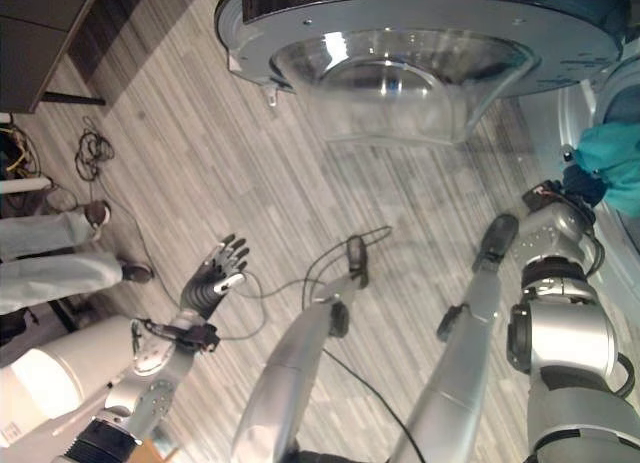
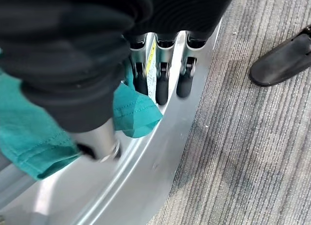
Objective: Grab the laundry basket,head to the washer,open it,put in the laundry and shut it.
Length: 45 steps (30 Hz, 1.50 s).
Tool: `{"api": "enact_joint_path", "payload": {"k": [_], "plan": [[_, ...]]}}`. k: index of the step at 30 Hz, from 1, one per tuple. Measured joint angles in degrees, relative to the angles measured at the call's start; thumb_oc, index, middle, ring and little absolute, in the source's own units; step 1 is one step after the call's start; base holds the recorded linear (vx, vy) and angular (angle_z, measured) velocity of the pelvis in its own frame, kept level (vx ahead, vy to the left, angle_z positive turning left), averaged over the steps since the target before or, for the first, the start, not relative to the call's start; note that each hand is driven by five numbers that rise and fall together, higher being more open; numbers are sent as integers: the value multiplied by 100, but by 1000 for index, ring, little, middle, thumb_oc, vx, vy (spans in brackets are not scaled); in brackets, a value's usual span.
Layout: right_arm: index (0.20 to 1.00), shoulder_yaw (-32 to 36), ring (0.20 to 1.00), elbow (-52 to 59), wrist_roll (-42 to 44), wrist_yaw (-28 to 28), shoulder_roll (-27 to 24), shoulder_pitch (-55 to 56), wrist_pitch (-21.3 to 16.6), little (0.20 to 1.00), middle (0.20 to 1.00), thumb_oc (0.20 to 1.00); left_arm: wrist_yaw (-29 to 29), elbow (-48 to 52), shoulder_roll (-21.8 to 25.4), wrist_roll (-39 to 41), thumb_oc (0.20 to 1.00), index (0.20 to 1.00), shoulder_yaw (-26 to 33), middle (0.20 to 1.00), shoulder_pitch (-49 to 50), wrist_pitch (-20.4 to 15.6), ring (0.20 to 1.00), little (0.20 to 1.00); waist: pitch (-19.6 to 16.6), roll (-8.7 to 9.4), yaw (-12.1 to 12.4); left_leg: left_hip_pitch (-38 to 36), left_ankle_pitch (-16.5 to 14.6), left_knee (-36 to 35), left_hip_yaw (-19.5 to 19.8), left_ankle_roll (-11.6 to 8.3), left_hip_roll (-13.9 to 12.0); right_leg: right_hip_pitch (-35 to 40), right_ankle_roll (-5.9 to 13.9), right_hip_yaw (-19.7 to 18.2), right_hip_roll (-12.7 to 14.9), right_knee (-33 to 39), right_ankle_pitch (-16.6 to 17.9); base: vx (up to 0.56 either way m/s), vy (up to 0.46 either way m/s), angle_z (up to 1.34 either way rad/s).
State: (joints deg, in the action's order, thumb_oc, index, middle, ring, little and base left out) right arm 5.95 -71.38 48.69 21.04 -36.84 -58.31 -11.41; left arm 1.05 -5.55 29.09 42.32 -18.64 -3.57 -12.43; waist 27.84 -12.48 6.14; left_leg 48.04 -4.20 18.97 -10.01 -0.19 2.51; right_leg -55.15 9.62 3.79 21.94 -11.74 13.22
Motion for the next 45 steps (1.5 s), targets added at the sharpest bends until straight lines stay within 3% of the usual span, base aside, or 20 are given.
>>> {"api": "enact_joint_path", "payload": {"k": [5,7,10,12,14,15,18,19,20,21,22,23,26,29,32,33,39,43,45], "plan": [[200,-25,200,569,-3,50,-66,226,-41,200,200,200,14,4,-4,0,1000,1000,19,1000,-61,1,1000,1000,0,0,-62,10,2,29,-3,-9,-1,8,-18,14,-7,-1,27,2,-10,0],[200,114,200,1619,-15,148,2,752,-334,200,200,200,34,-9,-74,-2,1000,1000,135,1000,-93,4,1000,1000,0,1,-99,-6,18,-1,-9,-28,-12,16,-34,7,-25,34,54,-29,-41,-2],[200,214,200,2139,-122,270,41,871,-651,200,200,200,16,-47,-105,-1,1000,1000,238,1000,-93,7,1000,1000,5,8,-204,-11,26,-8,-6,-42,-78,40,-60,19,-69,57,61,-13,-52,-3],[200,615,200,3124,-304,485,199,1184,-944,200,200,200,4,-186,-277,-1,1000,1000,345,1000,-148,7,1000,1000,4,7,-273,-98,48,-36,17,-74,-117,158,-92,85,-138,130,92,-21,-62,-4],[200,893,200,3316,-466,688,224,1237,-1200,200,200,200,3,-242,-289,-2,1000,1000,334,1000,-138,18,1000,1000,4,8,-350,-217,93,-165,25,-103,-123,300,-115,124,-161,241,108,8,-51,-2],[200,951,200,3308,-534,845,140,1220,-1260,200,200,200,-1,-240,-270,-2,1000,1000,338,1000,-135,22,1000,1000,10,17,-406,-315,115,-228,31,-114,-148,385,-114,138,-181,313,120,-8,-54,-8],[200,719,200,2282,-1120,1403,-1124,564,-1048,200,200,200,-6,-158,-56,6,1000,1000,440,1000,-63,-2,1000,1000,7,13,-462,-612,254,-568,-12,-147,-178,612,-139,149,-236,573,234,-6,-40,-10],[291,381,291,1722,-1186,1381,-1558,185,-864,291,291,291,-5,-78,26,7,1000,1000,436,1000,-60,-3,1000,1000,7,13,-463,-620,283,-605,-14,-154,-186,609,-146,150,-254,591,250,56,0,-2],[1000,91,1000,1263,-1186,1340,-1538,-53,-960,1000,1000,1000,-11,1,44,17,1000,1000,454,1000,-42,-6,1000,1000,7,13,-449,-628,293,-627,3,-163,-187,608,-147,152,-278,596,250,52,-11,-3],[1000,-727,1000,264,-1375,1057,-1653,-412,-596,1000,1000,1000,-1,17,67,25,1000,1000,407,1000,-97,5,1000,1000,8,14,-421,-646,296,-622,-6,-167,-209,627,-166,141,-292,590,281,14,-21,-5],[1000,-1989,1000,-704,-1482,778,-1811,-766,-266,1000,1000,1000,-3,84,91,28,1000,1000,322,1000,-141,3,1000,1000,8,14,-345,-668,297,-627,-21,-169,-228,627,-162,127,-302,579,299,21,-33,-3],[1000,-3005,1000,-1415,-1880,206,-1853,-938,349,1000,1000,1000,48,298,166,27,1000,1000,269,1000,-11,-9,1000,1000,7,13,-281,-642,305,-621,-24,-180,-236,612,-181,138,-317,603,314,0,0,0],[1000,-2904,1000,-1141,-2141,-325,-1678,-1099,762,1000,1000,1000,74,165,193,26,1000,1000,264,1000,110,50,1000,1000,8,14,-406,-585,308,-607,-36,-191,-243,583,-185,135,-333,652,329,3,-7,-2],[1000,-2588,1000,222,-2265,-408,-1240,-312,610,1000,1000,1000,92,163,178,24,1000,1000,263,1000,171,68,1000,1000,25,39,-445,-612,318,-629,-14,-221,-351,619,-232,163,-475,697,356,-3,-11,-11],[1000,-2587,1000,459,-2284,-453,-920,-117,604,1000,1000,1000,133,193,188,25,1000,1000,281,1000,127,63,1000,1000,25,39,-443,-639,307,-620,-25,-253,-420,635,-272,160,-549,700,364,-30,-46,-10],[1000,-2027,1000,1673,-2250,-513,-687,699,458,1000,1000,1000,168,116,88,26,1000,1000,443,1000,80,55,1000,1000,54,81,-463,-710,305,-623,-2,-292,-480,717,-317,188,-606,702,353,-25,-15,-3],[1000,-1953,1000,3199,-2368,-688,147,2243,107,1000,1000,1000,160,-27,-61,22,1000,1000,613,1000,-30,11,1000,1000,81,121,-730,-914,304,-553,109,-306,-506,994,-354,305,-608,616,247,-25,20,5],[1000,-1750,1000,3986,-2809,-712,733,3149,27,1000,1000,1000,131,-30,-216,-14,1000,1000,690,1000,-115,1,1000,1000,156,272,-843,-1114,261,-421,115,-290,-510,1250,-350,300,-606,611,248,-17,104,0],[1000,-1955,1000,4128,-3059,-796,1093,3573,23,1000,1000,1000,134,-155,-280,-24,1000,1000,648,1000,-143,-5,1000,1000,174,437,-963,-1385,127,-246,87,-293,-545,1579,-320,287,-621,625,210,-13,143,-9]]}}
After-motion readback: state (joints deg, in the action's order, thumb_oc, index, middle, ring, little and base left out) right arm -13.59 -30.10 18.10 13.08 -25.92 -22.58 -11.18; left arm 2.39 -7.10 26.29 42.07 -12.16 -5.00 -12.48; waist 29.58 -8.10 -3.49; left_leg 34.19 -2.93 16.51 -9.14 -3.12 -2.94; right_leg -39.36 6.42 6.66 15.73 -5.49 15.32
